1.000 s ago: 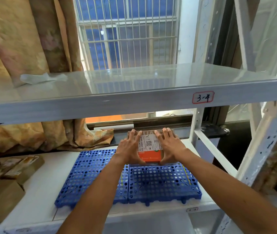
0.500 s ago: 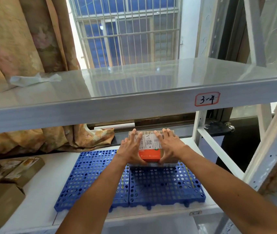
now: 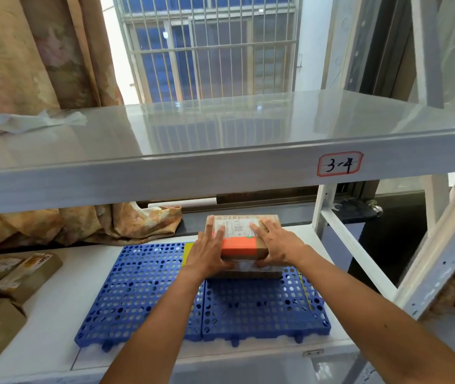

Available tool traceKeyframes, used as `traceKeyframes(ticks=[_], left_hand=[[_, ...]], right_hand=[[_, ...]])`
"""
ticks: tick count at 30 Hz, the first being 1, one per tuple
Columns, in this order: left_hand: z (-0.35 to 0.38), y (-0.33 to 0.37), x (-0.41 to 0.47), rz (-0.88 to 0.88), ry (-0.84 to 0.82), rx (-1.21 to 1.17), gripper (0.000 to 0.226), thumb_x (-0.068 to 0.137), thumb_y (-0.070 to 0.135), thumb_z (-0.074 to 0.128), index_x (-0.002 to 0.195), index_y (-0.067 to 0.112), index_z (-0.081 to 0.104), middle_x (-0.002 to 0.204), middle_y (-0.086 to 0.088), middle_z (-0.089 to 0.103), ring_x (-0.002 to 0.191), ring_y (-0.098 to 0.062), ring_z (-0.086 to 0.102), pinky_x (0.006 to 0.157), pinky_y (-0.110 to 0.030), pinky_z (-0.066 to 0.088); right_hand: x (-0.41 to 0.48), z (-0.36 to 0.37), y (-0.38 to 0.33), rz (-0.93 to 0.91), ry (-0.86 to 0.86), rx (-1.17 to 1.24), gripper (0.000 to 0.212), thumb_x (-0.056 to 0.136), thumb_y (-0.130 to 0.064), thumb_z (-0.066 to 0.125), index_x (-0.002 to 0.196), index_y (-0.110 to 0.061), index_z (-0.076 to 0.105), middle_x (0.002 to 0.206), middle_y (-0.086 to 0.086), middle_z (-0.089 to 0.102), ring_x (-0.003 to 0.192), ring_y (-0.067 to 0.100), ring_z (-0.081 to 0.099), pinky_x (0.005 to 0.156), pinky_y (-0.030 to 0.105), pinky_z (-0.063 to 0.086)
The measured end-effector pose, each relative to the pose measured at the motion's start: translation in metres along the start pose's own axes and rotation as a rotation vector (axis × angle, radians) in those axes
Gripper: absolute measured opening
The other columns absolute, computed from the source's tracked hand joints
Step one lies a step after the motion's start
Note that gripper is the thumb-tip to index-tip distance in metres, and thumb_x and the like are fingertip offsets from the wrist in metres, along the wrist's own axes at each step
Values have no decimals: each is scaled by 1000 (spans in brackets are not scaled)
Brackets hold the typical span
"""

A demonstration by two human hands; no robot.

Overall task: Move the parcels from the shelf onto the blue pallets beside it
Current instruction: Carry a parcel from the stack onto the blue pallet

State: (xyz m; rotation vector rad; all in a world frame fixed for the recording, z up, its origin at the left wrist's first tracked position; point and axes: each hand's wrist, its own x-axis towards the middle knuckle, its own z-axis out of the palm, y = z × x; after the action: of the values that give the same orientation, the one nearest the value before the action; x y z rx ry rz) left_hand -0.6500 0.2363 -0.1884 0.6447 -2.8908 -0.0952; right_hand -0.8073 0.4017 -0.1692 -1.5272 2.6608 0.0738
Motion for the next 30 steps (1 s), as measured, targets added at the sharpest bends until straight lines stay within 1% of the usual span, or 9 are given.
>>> traceKeyframes(ticks=[3,7,11,15,17,20,22,27,30], left_hand=[[1,-1,0,-11,-29,-16,113,74,63,77,157,24,11,164,-8,-9,139,-36,31,106,-51,42],[-3,-1,-1,-40,-71,-52,115,75,60,78,159,25,9,166,-10,-4,146,-35,24,112,-52,36],[-4,1,-2,-63,-89,-42,114,77,55,79,160,25,7,166,-10,-6,148,-34,18,115,-51,32],[-5,2,-3,-90,-78,24,112,80,52,77,160,23,5,166,-13,-6,148,-35,19,113,-49,34],[-5,5,-3,-117,-81,52,110,81,52,76,160,24,5,165,-16,-6,147,-36,19,113,-50,34],[-6,10,-1,-157,-82,71,108,82,50,76,160,27,4,164,-16,-7,144,-36,24,111,-50,36],[-6,11,0,-164,-95,67,106,84,47,75,160,29,3,164,-18,-3,141,-35,30,109,-49,38],[-5,12,2,-166,-115,10,108,85,42,77,161,27,2,164,-18,-4,143,-36,29,111,-48,38],[-6,4,0,-117,-132,-43,108,85,34,78,161,27,1,165,-15,-9,143,-37,31,113,-47,37]], right_hand=[[-3,5,2,2,22,31,118,73,-71,70,158,-32,-1,163,7,4,148,31,17,110,54,38],[-11,9,-7,92,125,52,121,71,-68,74,156,-18,5,158,14,11,144,34,20,113,50,34],[-12,13,-21,200,172,91,119,71,-59,79,155,-16,6,153,15,16,135,33,30,103,47,43],[-9,8,-13,155,78,121,99,79,-46,78,152,-16,18,151,12,21,140,32,25,106,46,43],[-7,2,-4,133,30,95,91,80,-42,77,150,-17,24,151,10,25,138,29,31,106,46,44],[-7,-7,4,135,-34,40,89,84,-42,73,153,-20,22,154,8,25,127,29,49,99,44,50],[-7,-9,6,136,-45,19,84,87,-42,69,153,-21,22,155,7,26,120,30,56,94,43,52],[-7,-5,7,134,-48,6,85,90,-42,66,156,-21,16,160,6,18,120,29,56,96,44,52],[-9,-6,6,149,-44,-26,85,92,-42,64,157,-21,14,161,6,17,122,29,56,96,42,52]])
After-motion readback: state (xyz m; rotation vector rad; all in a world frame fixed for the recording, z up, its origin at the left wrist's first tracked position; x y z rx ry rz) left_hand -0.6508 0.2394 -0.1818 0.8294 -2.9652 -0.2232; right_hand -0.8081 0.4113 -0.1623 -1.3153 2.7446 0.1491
